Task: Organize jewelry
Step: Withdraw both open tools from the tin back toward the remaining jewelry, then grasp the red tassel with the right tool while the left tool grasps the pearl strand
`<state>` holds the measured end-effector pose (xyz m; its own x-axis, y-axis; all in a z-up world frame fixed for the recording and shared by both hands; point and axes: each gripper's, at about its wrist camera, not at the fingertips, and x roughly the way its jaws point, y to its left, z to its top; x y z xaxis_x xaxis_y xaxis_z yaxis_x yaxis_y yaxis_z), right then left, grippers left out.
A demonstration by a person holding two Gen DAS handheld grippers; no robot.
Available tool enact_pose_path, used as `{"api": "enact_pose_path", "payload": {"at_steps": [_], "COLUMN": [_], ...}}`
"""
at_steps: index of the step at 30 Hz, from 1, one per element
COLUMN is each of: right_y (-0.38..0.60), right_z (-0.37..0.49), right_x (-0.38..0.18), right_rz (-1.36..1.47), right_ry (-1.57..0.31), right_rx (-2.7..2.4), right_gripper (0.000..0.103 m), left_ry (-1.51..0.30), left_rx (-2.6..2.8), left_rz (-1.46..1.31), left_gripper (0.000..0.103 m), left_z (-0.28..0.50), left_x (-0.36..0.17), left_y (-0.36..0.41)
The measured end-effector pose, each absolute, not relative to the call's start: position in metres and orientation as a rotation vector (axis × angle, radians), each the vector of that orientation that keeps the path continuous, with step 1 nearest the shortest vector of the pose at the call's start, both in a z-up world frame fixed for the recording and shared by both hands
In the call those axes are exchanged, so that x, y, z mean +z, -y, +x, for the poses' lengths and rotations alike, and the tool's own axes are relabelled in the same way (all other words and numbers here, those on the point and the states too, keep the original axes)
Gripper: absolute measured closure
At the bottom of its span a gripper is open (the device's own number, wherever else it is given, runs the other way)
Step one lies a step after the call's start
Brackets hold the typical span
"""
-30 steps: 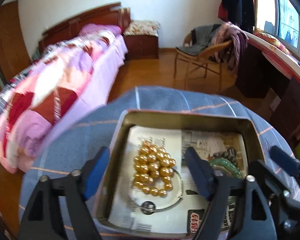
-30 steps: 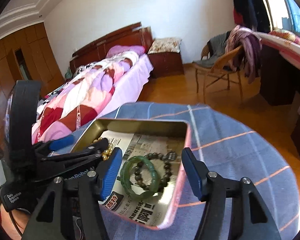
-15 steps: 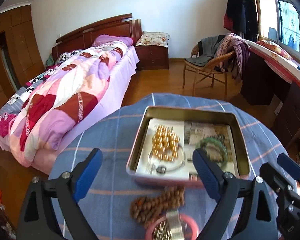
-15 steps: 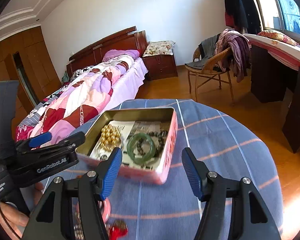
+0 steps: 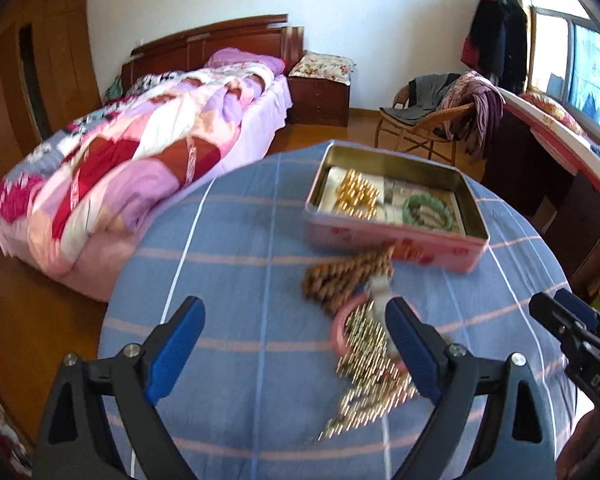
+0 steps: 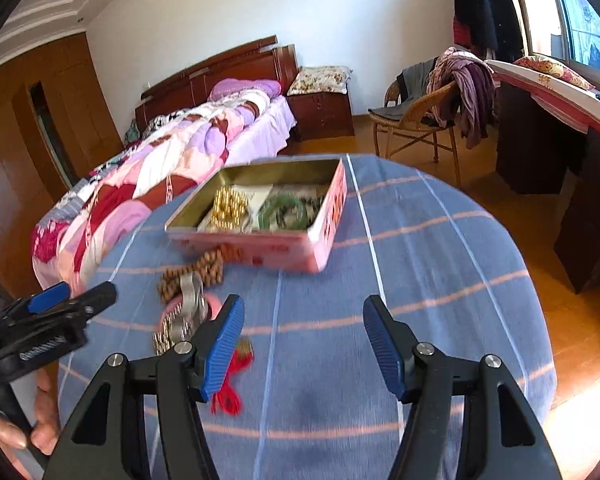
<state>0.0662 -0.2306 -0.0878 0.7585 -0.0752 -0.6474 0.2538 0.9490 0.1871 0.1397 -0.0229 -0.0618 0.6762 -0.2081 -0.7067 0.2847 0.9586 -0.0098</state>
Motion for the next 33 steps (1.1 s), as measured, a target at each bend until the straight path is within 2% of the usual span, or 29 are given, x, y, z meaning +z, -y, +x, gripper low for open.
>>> {"api": "enact_pose_path", "payload": {"at_steps": [11,21,24,27,30,32,33], "right_y": [0.205,0.180,0.171,0.160,0.158,0.157,0.159], "right_z": [0.045,0.064,0.074,0.090,0.096,0.096,0.096], "right_x": [-0.118,-0.121,-0.121,-0.131,-0.135,-0.136,-0.137], "right_rz": [0.240,0.190,0.160,0.109,0.108,0.086,0.081], "right_ry": [-0.781,-0.816,-0.830,-0.882,-0.906,-0.918,-0.923], "right_rx": [-0.115,-0.054,-0.034,-0.027,-0.022,-0.014,-0.017], "right_gripper": [0.041,0.041,0.045,0.058,0.066,0.098,0.098], "left_ry": [-0.846,-0.831,-0.824,-0.830,-0.838,-0.837,-0.839], "left_rx": [-0.287,-0.309,-0.320,-0.325,-0.326,-0.335,-0.340], "left_rz": [0.106,0.129,0.132,0.149,0.171,0.179,0.184], "left_gripper": [0.009,0.009,0.009,0.009,0.009,0.009,0.009], "left_z": [0.097,0.088,0.088,0.088,0.088,0.087,0.087], "left_x": [-0.103,-0.106,-0.106,-0.108,-0.110,-0.110,-0.110], "left_y": [-0.003,-0.007,-0.006,-0.003,0.000,0.001,0.003]}}
